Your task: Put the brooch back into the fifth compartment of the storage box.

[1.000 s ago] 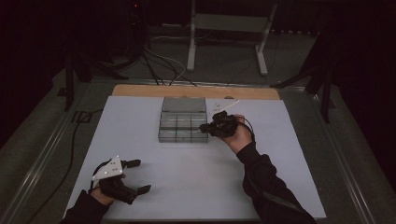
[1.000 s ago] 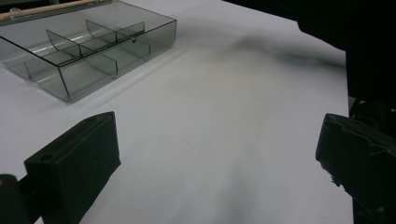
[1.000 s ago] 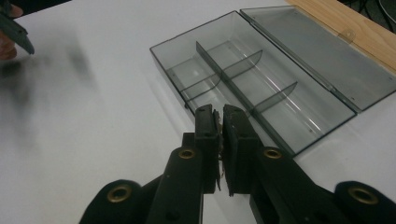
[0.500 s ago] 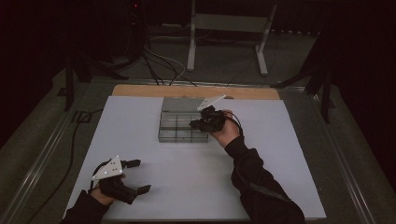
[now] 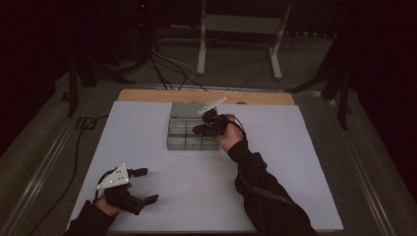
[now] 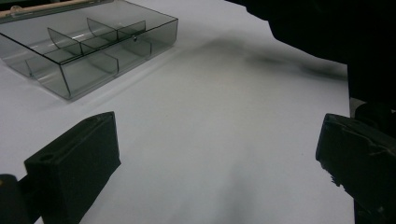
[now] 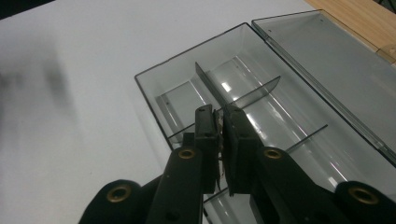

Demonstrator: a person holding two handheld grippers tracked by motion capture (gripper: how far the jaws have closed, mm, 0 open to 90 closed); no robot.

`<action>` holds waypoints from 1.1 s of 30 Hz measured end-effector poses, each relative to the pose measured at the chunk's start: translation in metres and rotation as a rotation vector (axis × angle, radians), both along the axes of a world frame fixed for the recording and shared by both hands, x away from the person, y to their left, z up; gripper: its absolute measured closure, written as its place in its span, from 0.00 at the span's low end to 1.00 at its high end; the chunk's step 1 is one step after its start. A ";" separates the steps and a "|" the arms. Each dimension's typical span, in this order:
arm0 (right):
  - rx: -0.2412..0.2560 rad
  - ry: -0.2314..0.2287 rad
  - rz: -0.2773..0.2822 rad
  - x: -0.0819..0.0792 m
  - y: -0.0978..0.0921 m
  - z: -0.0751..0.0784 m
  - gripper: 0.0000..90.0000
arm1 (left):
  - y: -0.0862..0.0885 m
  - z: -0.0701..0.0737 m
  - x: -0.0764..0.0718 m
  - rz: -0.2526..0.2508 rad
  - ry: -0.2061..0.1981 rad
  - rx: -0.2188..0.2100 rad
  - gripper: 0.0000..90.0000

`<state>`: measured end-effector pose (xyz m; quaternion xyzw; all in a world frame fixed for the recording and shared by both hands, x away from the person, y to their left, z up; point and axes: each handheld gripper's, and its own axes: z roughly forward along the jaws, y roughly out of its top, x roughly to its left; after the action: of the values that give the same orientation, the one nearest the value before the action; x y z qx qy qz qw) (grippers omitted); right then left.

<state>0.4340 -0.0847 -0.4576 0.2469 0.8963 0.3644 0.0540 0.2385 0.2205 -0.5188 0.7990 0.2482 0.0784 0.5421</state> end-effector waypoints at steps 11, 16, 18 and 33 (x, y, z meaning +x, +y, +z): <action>-0.012 0.019 0.000 0.008 0.008 -0.011 0.94 | 0.000 0.000 0.000 -0.001 0.002 -0.002 0.01; -0.001 0.030 -0.019 0.010 0.008 -0.016 0.86 | 0.001 0.000 0.000 0.001 0.001 -0.002 0.01; -0.003 0.043 -0.022 0.011 0.007 -0.017 0.78 | 0.001 0.000 0.000 0.001 0.002 -0.004 0.01; 0.050 0.004 -0.090 -0.002 -0.015 -0.012 0.12 | 0.000 0.000 0.000 -0.002 -0.001 -0.003 0.01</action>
<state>0.4318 -0.1000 -0.4693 0.2891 0.8749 0.3835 0.0621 0.2384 0.2207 -0.5189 0.7983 0.2472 0.0779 0.5436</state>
